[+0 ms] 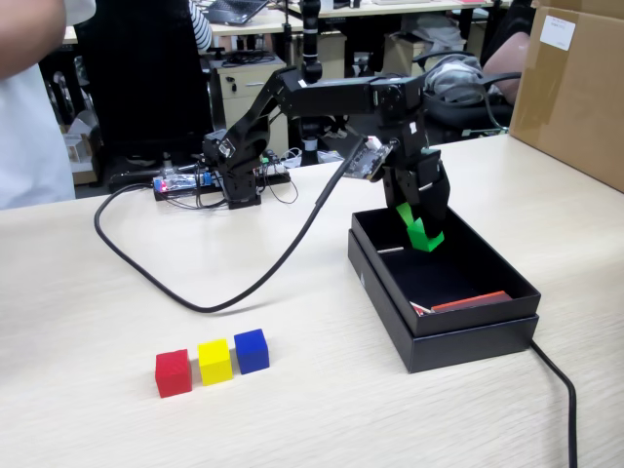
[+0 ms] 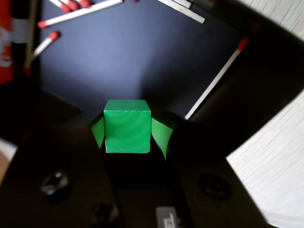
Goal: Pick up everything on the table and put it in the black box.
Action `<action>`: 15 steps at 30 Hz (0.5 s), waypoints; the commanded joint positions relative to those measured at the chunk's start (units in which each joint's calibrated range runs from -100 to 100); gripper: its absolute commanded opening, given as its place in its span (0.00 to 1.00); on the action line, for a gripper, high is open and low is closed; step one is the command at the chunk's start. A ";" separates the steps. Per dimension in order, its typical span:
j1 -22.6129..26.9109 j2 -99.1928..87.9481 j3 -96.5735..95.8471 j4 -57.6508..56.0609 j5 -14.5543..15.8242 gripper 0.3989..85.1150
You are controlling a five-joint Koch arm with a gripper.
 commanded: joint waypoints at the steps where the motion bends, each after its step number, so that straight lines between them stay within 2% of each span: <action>1: 0.29 -0.45 5.42 0.05 0.59 0.17; 2: 0.29 -0.45 5.42 0.05 0.63 0.18; 4: 0.20 -0.57 4.97 -0.12 0.63 0.33; 8: -0.44 -2.63 4.60 -1.77 0.44 0.45; 12: -2.00 -11.81 1.61 -2.80 -0.10 0.48; 15: -5.08 -21.91 -1.11 -2.80 -1.42 0.49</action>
